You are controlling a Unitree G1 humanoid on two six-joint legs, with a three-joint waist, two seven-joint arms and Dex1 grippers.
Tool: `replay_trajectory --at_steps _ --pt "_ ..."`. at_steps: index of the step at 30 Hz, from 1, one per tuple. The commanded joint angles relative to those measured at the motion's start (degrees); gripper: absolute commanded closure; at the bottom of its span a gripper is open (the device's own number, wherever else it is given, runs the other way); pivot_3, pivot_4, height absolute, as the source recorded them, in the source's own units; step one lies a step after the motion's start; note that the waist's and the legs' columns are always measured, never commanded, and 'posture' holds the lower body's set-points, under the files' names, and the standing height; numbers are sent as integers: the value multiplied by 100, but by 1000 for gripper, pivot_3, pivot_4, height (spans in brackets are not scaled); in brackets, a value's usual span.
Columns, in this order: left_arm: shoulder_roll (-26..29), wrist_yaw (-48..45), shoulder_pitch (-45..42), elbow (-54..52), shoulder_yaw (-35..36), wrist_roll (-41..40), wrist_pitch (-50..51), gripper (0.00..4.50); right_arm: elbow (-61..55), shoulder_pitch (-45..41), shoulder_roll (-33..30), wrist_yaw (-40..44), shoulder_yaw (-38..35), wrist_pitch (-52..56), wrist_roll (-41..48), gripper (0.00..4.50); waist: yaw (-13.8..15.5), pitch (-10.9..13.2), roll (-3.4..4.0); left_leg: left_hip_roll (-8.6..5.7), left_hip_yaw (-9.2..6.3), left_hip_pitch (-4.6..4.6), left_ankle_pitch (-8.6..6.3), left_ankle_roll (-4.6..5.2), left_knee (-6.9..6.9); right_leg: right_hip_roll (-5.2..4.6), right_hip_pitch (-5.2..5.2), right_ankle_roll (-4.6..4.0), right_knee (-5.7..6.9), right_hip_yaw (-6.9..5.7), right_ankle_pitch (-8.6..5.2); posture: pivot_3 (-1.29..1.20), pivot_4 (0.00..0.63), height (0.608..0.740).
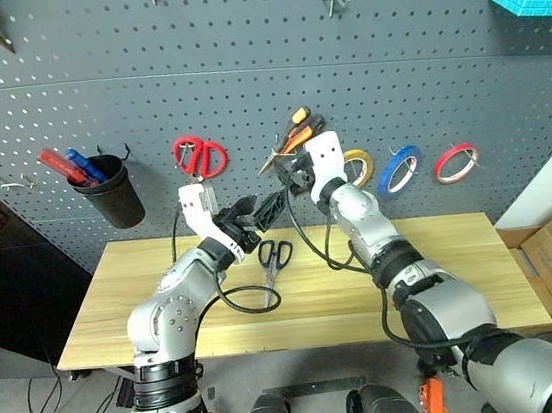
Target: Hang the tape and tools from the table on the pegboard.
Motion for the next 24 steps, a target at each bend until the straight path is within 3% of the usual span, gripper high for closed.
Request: replay_trajectory --at_steps 1,5,9,14,24 --pt "191 223 128 -445 -34 328 -80 0 -2124 752 -251 567 226 1179 319 10 0 1 3 0 2 0 0 0 -1 0 -2 0 1 2 0 253 62 740" --pt "358 597 465 -777 -51 669 49 0 -4770 1901 -864 1341 601 3088 1031 10 -5 9 16 0 -1 -4 0 0 1 -1 -6 -1 2 1 -2 228 81 740" --pt "378 941 755 -587 -304 1123 238 0 -5924 2458 -1553 1958 923 3875 1391 10 -31 16 32 0 6 19 0 0 4 -1 5 -32 7 4 -24 198 100 740" --pt "215 1220 694 463 -838 1904 191 0 -5988 2664 -2216 2689 1428 3418 1201 10 -103 34 52 1 9 38 -1 -1 9 -1 12 -34 9 4 -24 162 125 740" --pt "-297 1350 332 2327 -1195 2809 -90 0 -5051 2458 -2437 3411 1897 1921 715 10 -289 138 71 0 12 11 -3 1 5 -1 -2 -29 -2 2 -29 114 188 740"
